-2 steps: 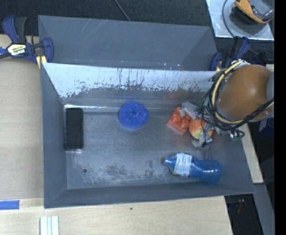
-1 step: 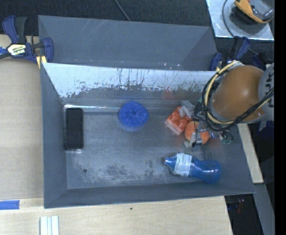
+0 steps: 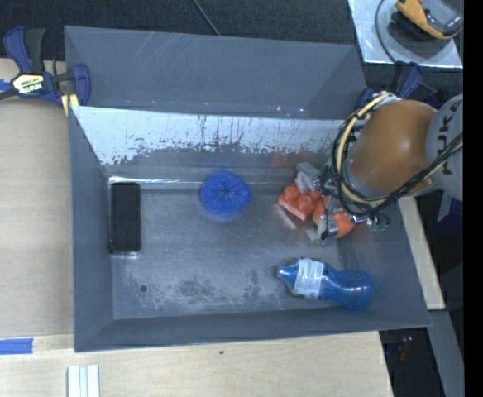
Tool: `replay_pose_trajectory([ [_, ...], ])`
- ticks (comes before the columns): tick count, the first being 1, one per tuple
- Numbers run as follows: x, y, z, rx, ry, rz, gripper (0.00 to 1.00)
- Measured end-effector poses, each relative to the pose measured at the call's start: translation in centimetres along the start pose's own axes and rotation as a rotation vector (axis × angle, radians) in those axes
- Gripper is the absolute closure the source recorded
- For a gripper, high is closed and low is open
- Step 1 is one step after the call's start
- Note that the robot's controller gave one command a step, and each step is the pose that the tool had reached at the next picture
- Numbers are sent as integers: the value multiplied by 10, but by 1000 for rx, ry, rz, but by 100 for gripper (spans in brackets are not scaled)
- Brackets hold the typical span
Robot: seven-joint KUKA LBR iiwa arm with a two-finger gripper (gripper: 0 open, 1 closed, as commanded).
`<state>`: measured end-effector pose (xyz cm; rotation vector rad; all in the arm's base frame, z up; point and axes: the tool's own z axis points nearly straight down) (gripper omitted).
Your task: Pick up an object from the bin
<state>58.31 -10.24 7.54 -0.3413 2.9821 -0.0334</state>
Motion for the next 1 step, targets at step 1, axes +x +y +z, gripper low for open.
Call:
replay_pose_trajectory([
  [1,-16,10,2,-9,-1,165,0],
])
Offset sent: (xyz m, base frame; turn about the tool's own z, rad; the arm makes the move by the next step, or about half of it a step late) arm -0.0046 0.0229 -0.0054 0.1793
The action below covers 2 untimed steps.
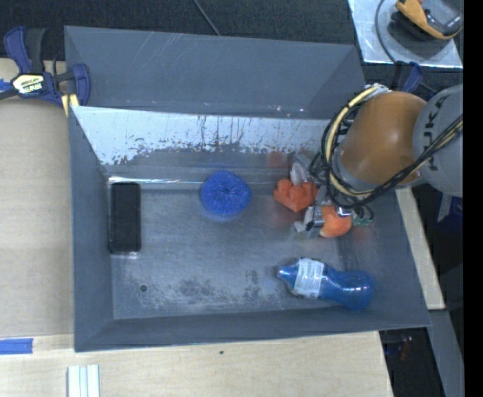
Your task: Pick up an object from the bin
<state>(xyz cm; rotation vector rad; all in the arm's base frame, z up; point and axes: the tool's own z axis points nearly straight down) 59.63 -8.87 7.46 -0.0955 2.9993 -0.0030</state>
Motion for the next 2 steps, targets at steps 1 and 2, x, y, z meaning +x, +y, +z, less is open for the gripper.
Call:
replay_pose_trajectory([
  [1,9,6,-2,7,-16,12,0],
  [2,16,1,-3,3,-17,70,0],
])
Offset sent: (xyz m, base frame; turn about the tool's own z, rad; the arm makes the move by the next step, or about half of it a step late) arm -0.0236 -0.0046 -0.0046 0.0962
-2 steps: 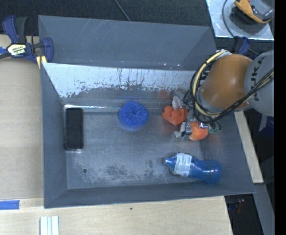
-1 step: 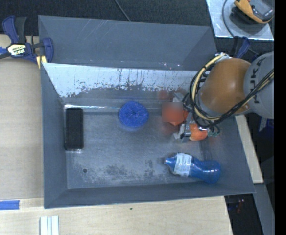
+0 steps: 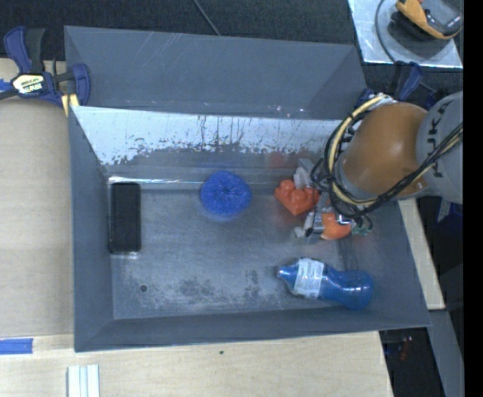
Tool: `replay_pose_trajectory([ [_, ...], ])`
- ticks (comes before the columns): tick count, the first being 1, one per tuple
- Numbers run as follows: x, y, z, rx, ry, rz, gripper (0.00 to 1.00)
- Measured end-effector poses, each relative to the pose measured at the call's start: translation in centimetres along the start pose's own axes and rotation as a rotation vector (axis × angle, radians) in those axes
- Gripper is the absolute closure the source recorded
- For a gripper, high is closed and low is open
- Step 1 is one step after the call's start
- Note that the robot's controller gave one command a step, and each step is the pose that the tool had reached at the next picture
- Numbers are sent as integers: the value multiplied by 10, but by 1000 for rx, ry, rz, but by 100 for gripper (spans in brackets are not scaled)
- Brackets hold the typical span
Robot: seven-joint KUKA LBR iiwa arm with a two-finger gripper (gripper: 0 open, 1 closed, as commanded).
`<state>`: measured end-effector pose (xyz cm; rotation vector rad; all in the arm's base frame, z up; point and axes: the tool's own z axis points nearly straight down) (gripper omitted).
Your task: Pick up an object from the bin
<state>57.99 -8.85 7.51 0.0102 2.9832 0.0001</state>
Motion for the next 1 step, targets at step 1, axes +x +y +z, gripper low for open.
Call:
replay_pose_trajectory([
  [1,22,-4,-15,3,-25,326,100],
])
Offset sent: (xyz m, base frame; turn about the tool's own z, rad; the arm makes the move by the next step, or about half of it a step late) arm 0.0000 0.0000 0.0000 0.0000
